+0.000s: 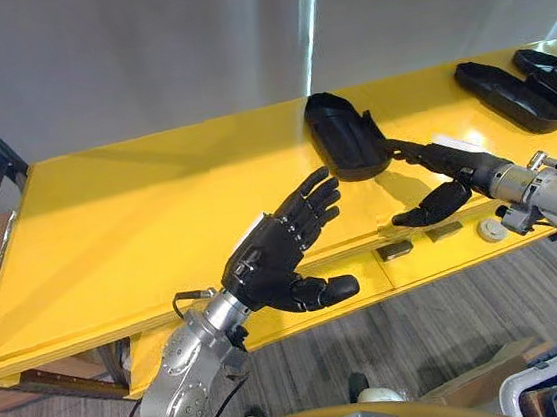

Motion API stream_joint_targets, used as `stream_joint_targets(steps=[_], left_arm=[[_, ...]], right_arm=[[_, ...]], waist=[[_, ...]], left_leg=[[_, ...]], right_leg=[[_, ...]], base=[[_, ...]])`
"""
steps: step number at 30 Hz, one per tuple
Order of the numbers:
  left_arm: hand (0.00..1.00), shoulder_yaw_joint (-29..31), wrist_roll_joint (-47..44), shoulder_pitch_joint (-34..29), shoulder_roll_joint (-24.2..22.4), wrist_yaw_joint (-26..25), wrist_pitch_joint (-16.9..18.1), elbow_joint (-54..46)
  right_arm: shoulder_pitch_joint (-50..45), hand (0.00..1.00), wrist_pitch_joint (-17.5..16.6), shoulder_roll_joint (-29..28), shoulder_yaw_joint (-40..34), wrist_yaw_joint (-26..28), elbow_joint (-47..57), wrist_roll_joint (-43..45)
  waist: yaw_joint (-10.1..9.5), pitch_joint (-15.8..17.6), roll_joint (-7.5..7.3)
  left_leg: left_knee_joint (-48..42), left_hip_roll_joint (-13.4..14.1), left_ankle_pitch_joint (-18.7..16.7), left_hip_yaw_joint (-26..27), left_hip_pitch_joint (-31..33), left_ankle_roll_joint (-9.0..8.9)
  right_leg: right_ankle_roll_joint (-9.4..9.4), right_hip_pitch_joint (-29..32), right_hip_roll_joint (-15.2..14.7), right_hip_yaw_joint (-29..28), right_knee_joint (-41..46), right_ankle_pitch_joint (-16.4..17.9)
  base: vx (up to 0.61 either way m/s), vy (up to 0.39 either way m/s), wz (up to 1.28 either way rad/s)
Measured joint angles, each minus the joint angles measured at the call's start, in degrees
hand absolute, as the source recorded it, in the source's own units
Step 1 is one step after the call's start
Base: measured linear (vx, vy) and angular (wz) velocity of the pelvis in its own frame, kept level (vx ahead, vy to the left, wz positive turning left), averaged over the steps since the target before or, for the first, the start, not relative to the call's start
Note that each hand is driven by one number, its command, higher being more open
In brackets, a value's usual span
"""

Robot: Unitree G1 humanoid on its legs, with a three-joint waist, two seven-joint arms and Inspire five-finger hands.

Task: Walk over and take three plastic housings, then place them on the shelf

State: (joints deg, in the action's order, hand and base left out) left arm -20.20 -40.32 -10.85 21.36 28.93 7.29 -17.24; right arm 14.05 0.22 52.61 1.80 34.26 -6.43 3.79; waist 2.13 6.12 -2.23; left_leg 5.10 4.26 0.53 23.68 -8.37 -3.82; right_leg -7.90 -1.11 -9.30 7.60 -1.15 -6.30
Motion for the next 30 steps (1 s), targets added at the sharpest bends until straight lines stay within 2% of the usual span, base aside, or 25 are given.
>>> stream_joint_targets(steps=[7, 18, 30], left_arm=[[1.0, -2.2, 0.2, 0.2, -0.2, 0.0, 0.0, 0.0], [1.0, -2.4, 0.2, 0.4, -0.1, 0.0, 0.0, 2.8], [1.0, -2.5, 0.4, 0.2, -0.1, 1.1, 0.0, 2.8]], right_arm=[[-1.1, 1.0, 0.0, 0.0, 0.1, 1.9, 0.4, 0.0], [-1.5, 1.0, 0.0, -0.1, 1.2, 4.5, 0.6, -0.3], [-4.0, 1.0, 2.5, -0.1, 1.8, 7.9, 2.9, -1.4]], waist=[[0.14, -0.3, -0.22], [-0.36, -0.7, -0.86], [-0.21, -1.1, -1.23]], left_leg=[[0.0, 0.3, 0.4, 1.2, 0.1, -0.69], [0.0, 0.2, 0.6, 1.0, 0.2, -0.54], [0.0, 0.2, 0.8, 0.6, 0.0, -0.37]], right_leg=[[-0.03, 0.8, 0.5, -0.7, -0.1, 0.0], [-0.02, 0.7, 0.3, -0.4, -0.2, 0.0], [-0.01, 0.2, 0.3, -0.1, -0.2, 0.0]], base=[[-0.02, -0.018, -0.09], [0.0, 0.0, 0.0], [0.0, 0.0, 0.0]])
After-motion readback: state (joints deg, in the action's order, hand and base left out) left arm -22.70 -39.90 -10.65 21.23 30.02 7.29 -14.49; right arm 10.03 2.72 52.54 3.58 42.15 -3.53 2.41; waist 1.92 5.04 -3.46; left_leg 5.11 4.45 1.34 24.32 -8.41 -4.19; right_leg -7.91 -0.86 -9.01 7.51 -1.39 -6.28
